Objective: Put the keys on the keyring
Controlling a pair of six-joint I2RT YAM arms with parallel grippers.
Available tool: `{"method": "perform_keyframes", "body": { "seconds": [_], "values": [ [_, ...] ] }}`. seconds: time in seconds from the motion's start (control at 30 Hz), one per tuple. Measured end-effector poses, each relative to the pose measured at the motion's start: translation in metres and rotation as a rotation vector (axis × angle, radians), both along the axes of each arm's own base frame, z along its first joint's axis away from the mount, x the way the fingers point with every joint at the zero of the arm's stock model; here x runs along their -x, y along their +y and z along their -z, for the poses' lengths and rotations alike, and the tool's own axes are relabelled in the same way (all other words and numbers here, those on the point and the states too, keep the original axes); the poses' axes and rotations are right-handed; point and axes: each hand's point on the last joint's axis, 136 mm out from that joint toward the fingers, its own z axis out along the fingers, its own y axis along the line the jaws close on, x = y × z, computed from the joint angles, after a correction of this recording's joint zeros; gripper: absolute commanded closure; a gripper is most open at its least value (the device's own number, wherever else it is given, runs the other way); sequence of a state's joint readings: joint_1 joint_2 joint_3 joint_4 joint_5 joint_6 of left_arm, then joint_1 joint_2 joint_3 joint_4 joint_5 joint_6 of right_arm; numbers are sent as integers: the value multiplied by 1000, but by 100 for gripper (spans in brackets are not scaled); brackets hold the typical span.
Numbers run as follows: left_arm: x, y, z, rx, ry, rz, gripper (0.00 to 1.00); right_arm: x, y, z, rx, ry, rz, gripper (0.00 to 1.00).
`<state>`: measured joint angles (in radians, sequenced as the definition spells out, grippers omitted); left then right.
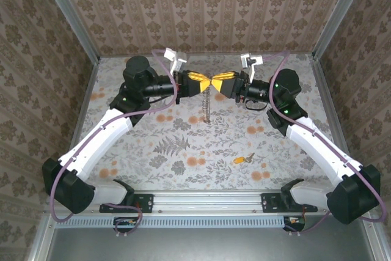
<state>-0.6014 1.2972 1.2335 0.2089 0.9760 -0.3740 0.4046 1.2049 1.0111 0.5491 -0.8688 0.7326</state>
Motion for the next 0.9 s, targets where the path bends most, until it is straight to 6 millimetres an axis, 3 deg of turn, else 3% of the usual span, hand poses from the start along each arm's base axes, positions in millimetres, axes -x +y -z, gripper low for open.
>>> {"method": "perform_keyframes", "body": {
  "seconds": [0.13,0.2,0.33,0.4,0.47,0.57,0.73,0.9],
  "values": [
    [-1,-1,1,-3,3,5,100,1,2,0,1,-3,-6,85],
    [-1,-2,2,-4,5,8,100,2,2,0,3,-6,-8,98],
    [-3,-3,3,-12,17,8,100,1,2,0,12,-20,-3,100],
    [-4,-3,3,-17,22,-1,76,1,1,0,19,-27,6,100],
    [-9,-3,4,-21,25,-28,62,-1,1,2,24,-26,17,100],
    [-19,1,1,-13,27,-93,53,-6,-3,3,26,-20,43,100],
    [-30,15,-10,38,33,-178,54,-10,-10,-6,1,-48,67,100],
    [-30,17,-17,88,62,-182,71,-8,-14,-25,-56,-110,89,100]
  ]
}}
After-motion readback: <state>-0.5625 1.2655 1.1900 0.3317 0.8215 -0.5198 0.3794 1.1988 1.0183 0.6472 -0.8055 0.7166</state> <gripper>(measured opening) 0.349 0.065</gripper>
